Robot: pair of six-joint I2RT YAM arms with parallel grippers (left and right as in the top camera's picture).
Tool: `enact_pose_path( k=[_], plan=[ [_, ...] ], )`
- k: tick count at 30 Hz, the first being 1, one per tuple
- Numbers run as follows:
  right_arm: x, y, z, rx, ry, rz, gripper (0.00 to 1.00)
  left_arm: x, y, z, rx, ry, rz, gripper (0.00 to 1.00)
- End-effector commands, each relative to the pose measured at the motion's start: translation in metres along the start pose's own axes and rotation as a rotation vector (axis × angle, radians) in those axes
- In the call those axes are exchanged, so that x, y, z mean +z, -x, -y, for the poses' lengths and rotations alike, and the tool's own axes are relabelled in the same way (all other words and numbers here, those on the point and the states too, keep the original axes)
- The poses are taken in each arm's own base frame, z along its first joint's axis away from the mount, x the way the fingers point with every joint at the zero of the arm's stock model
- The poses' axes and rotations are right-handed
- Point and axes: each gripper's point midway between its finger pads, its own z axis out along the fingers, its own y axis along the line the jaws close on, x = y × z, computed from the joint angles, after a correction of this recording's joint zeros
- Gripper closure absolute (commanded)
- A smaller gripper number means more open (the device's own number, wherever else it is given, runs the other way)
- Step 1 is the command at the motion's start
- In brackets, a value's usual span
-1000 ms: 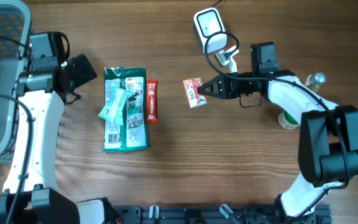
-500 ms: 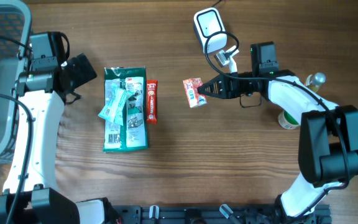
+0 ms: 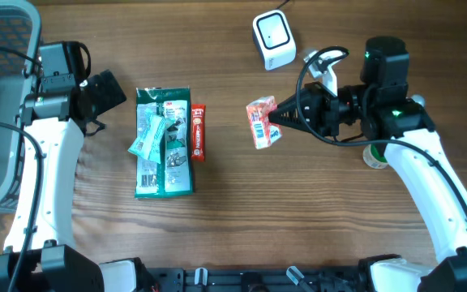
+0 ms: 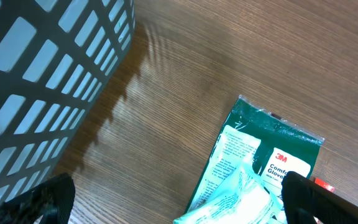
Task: Scan the item barcode
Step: 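Lift red snack pack with right gripper and hold it near scanner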
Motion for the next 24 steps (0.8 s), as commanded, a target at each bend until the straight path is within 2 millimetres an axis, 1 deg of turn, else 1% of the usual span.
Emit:
enact_pose_path(
  k=[1, 2, 5, 7, 21, 24],
  plan=[
    [0.0005, -0.0029, -0.0157, 0.027, 0.063, -0.018, 0.96, -0.0016, 0.0036, -0.0017, -0.019, 0.002, 0.01, 0.0],
    [0.0005, -0.0028, -0.0157, 0.053, 0.063, -0.019, 0.96, -0.0016, 0.0036, -0.0017, -0.019, 0.002, 0.01, 0.0],
    [0.0005, -0.0028, -0.0157, 0.243, 0.061, -0.025, 0.96, -0.0016, 0.0037, -0.0017, -0.019, 0.001, 0.01, 0.0],
    [0.0005, -0.0028, -0.0157, 0.298, 0.06, -0.027, 0.96, -0.0016, 0.0036, -0.0017, -0.019, 0.002, 0.01, 0.0],
    [0.0005, -0.0013, -0.0149, 0.284, 0.054, -0.025, 0.95, -0.0016, 0.0036, -0.0017, -0.019, 0.002, 0.01, 0.0],
    [0.0008, 0.0003, -0.0095, 0.282, 0.024, -0.012, 0.95, -0.0016, 0.0037, -0.0017, -0.019, 0.001, 0.01, 0.0]
  ],
)
